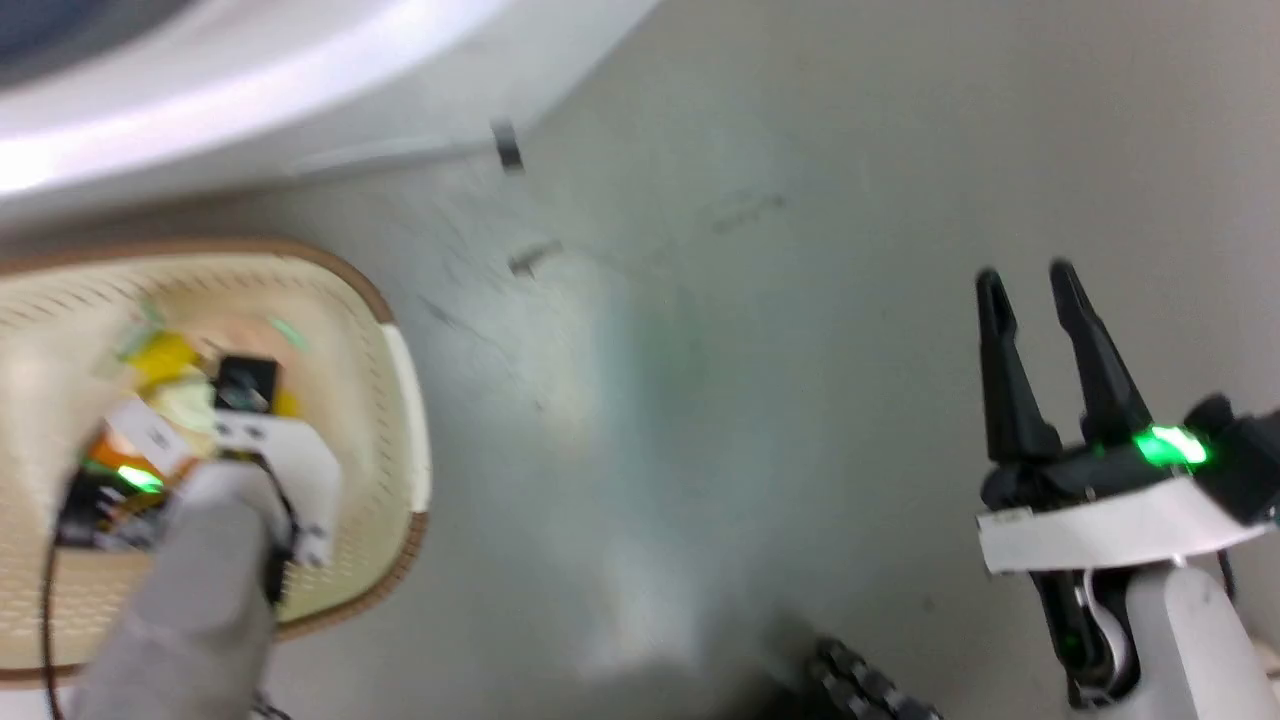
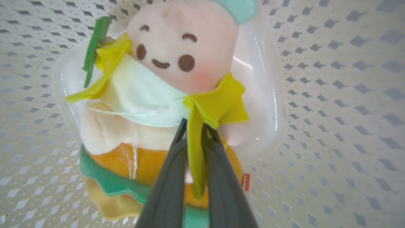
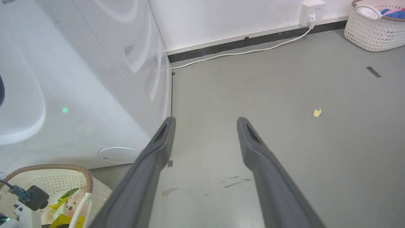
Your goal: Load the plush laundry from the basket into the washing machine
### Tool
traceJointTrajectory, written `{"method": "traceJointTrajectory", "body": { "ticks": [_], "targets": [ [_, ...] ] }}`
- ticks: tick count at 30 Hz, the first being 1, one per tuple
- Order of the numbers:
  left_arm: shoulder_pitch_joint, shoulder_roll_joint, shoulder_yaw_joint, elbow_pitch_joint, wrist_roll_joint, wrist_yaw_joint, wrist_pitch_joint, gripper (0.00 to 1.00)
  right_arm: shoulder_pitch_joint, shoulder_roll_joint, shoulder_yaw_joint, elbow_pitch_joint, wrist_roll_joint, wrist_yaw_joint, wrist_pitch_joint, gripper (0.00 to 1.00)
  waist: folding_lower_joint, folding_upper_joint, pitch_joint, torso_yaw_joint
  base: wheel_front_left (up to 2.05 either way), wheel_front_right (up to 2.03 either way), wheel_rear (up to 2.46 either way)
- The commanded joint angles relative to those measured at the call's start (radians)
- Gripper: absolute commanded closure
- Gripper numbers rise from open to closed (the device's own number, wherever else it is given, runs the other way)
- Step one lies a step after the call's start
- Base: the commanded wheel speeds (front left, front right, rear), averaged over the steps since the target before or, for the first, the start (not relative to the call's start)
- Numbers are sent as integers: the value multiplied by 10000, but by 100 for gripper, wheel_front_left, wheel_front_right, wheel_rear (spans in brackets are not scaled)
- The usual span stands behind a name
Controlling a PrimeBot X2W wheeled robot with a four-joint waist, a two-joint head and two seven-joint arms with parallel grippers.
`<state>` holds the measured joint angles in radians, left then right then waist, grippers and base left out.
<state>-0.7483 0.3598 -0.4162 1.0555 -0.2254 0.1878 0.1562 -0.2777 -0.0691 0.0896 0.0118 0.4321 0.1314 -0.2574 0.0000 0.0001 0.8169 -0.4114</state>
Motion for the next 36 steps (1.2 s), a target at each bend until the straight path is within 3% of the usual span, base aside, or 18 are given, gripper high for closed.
{"method": "traceJointTrajectory", "body": {
  "ticks": [1,11,16,19,29,34,36],
  "targets": [
    [393,-237,112,70,-219,-99,-468,100,331,-116,-133,75,-179,-7,-44,0,0,-1,-1943,975,0,0,0],
    [2106,-1287,511,-149,-1108,-633,-3582,100,1672,-329,-471,205,-954,-7,-44,0,0,-1,-4586,2061,0,0,0],
    [2916,-1630,711,-1100,-1367,-789,-4127,100,2171,-338,-519,219,-1225,-7,-44,0,0,-1,-5384,2440,0,0,0],
    [3423,-1697,935,-2424,-1342,-717,-4170,100,2402,-310,-524,210,-1341,-7,-44,0,0,-1,-5687,2575,0,0,0],
    [4725,-1765,2130,-7903,-661,-427,-4177,100,2533,-254,-338,54,-1404,-7,-44,0,0,-1,-5560,2469,0,0,0],
    [4083,-1540,2282,-9011,-353,-399,-4136,100,2268,-315,-244,-16,-1249,-7,-44,0,0,-1,-4863,2171,0,0,0],
    [3122,-1364,2429,-9451,-387,-379,-3587,100,2001,-341,-236,-61,-1070,-7,-44,0,0,-1,-4229,1915,0,0,0]
  ]
}}
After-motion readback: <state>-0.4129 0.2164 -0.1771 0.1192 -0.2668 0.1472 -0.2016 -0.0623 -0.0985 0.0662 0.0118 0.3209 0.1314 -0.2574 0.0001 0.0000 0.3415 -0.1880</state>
